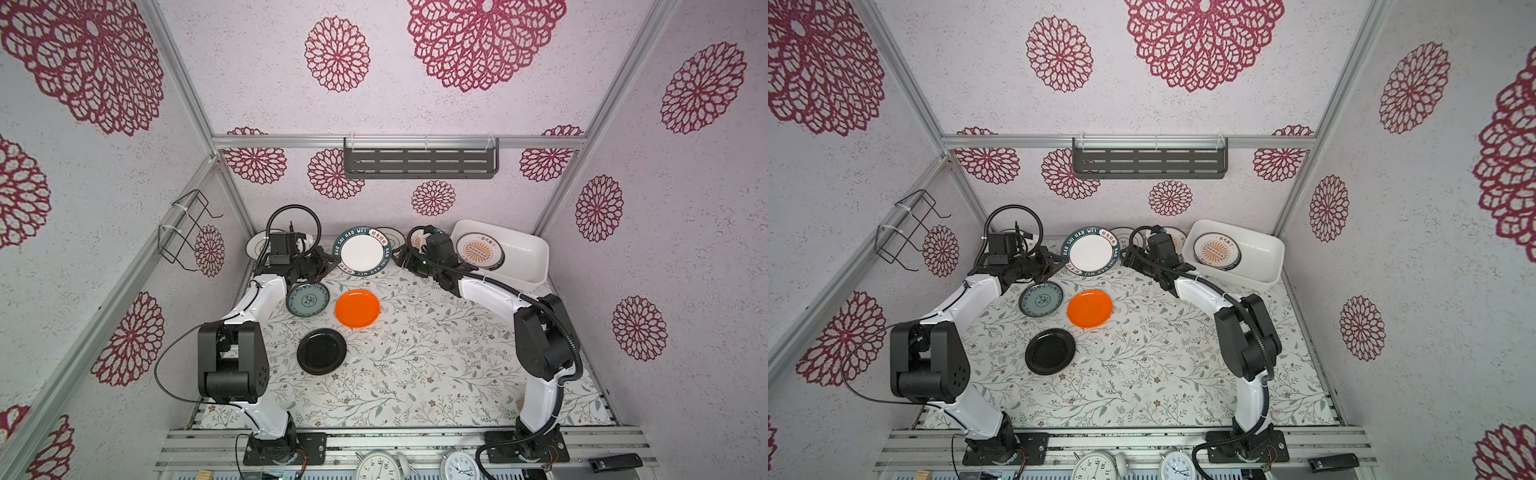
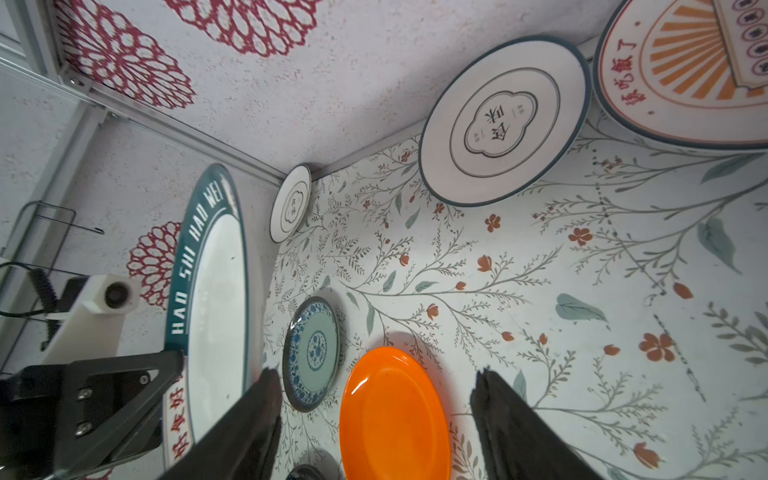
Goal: Place the plates into the plastic bin on the countertop
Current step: 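Grip the green-rimmed plate with the right gripper beside the left gripper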
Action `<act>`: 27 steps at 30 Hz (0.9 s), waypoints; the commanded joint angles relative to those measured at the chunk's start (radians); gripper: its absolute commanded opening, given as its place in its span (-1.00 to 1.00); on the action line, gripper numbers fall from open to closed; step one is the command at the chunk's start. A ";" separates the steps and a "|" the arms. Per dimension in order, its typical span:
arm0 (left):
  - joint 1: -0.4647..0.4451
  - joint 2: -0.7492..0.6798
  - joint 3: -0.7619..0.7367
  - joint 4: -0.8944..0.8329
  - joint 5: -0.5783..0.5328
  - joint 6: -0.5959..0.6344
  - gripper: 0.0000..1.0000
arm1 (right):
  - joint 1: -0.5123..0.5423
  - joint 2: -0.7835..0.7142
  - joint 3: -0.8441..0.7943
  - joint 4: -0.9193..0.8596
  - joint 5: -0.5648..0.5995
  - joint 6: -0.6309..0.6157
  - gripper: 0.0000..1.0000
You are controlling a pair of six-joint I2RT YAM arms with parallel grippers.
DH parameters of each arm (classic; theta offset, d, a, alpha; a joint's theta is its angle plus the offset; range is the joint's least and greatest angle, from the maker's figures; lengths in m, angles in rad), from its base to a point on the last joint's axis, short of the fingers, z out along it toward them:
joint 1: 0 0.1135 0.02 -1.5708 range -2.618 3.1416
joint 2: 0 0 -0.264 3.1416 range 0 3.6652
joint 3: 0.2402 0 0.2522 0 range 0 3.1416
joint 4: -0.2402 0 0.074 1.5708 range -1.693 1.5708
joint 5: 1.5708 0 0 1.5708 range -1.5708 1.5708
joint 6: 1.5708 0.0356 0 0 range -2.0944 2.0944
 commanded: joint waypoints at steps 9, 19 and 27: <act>-0.019 -0.043 -0.011 -0.002 -0.009 0.045 -1.00 | 0.008 -0.095 -0.024 -0.040 0.067 -0.034 0.50; -0.010 0.006 0.017 0.045 -0.005 0.006 -1.00 | -0.016 -0.188 -0.071 -0.011 0.070 -0.080 0.76; -0.033 0.028 0.052 0.065 0.016 0.004 -1.00 | -0.007 -0.027 0.092 -0.016 -0.030 -0.048 0.47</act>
